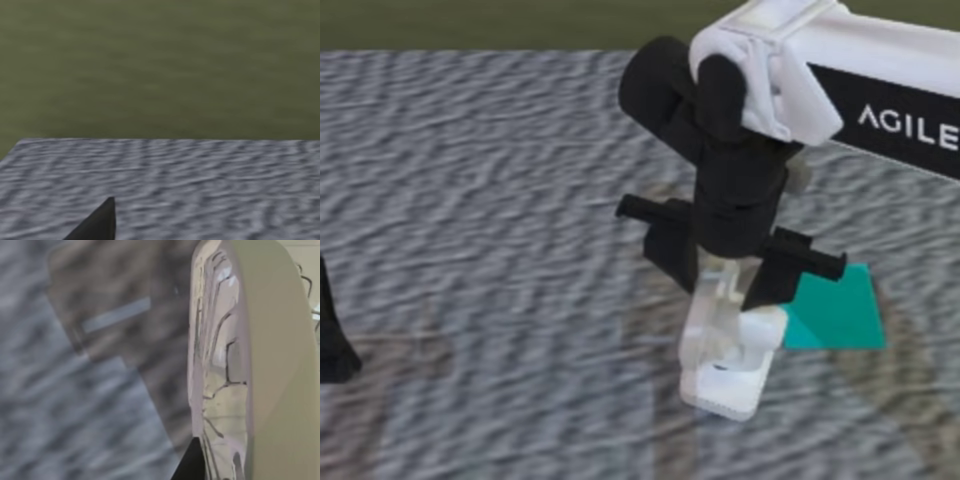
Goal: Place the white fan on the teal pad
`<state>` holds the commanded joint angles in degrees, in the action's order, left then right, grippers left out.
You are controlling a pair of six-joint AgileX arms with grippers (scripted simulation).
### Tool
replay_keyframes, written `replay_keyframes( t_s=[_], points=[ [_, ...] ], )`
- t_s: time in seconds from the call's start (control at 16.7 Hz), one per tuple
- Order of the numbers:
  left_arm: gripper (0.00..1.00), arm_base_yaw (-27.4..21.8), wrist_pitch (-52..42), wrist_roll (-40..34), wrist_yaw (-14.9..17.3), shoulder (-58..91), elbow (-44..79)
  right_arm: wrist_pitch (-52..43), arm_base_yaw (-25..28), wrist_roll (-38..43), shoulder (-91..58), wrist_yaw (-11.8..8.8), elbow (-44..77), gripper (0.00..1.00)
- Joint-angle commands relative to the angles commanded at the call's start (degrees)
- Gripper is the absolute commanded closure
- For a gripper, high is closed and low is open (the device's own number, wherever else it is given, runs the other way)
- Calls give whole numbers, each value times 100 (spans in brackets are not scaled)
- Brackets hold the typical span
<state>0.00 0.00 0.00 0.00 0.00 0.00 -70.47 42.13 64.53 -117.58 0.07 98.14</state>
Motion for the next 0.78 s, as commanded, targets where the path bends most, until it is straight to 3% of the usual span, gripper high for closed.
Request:
replay_keyframes(
  t_s=[0.48,0.78],
  points=[
    [0,0,0,0,0,0,0,-25,-11,1,34,4,3,100],
    [0,0,0,0,0,0,0,-832,17,11,17,3,813,100]
  ],
)
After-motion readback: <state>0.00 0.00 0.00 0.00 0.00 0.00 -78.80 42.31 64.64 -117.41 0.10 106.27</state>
